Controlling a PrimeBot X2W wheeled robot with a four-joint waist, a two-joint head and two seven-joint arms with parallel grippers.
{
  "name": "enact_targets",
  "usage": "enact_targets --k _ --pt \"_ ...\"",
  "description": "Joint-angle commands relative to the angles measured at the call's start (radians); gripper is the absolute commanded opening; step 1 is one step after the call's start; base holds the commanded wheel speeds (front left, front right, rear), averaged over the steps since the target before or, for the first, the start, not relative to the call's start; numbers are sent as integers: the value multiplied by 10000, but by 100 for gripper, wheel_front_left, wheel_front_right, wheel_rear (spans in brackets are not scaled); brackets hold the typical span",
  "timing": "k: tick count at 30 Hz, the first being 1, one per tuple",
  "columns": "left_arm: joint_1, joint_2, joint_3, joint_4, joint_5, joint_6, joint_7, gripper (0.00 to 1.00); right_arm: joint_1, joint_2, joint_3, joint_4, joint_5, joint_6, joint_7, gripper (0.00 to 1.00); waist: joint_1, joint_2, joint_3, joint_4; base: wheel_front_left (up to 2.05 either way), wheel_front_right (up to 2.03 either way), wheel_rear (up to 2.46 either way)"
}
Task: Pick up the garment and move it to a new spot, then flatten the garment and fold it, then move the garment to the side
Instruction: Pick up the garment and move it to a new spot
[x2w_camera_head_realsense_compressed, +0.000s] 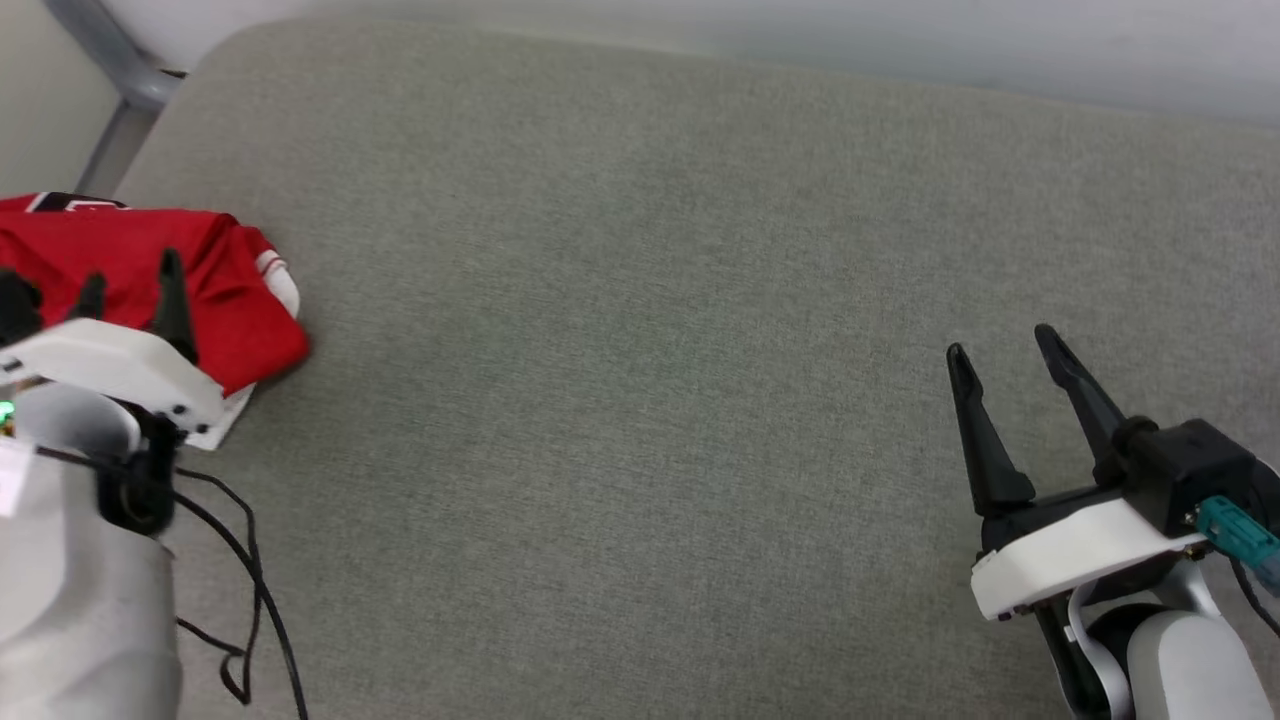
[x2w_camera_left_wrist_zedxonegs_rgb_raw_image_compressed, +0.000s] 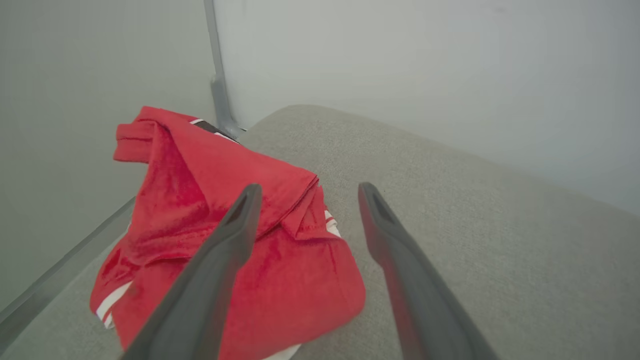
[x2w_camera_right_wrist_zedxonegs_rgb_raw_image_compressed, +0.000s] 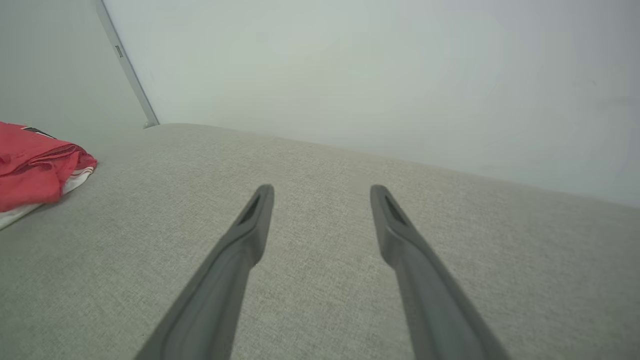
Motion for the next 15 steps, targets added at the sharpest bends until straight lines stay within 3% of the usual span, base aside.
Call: enact_targets --k 1,9,15 --pt "-281 181 71 130 -104 -23 247 100 -167 7 -18 -39 -67 -7 -36 100 -2 0 646 -447 0 0 0" --pt "-1607 1818 198 1387 -418 -78 3056 100 -688 -63 -93 -99 -118 -7 -110 100 -2 0 1695 -814 0 0 0" --pt "-2020 2287 53 2042 -874 -156 5257 100 -874 -167 -44 -143 -78 -7 -113 100 -2 0 2241 -842 0 0 0"
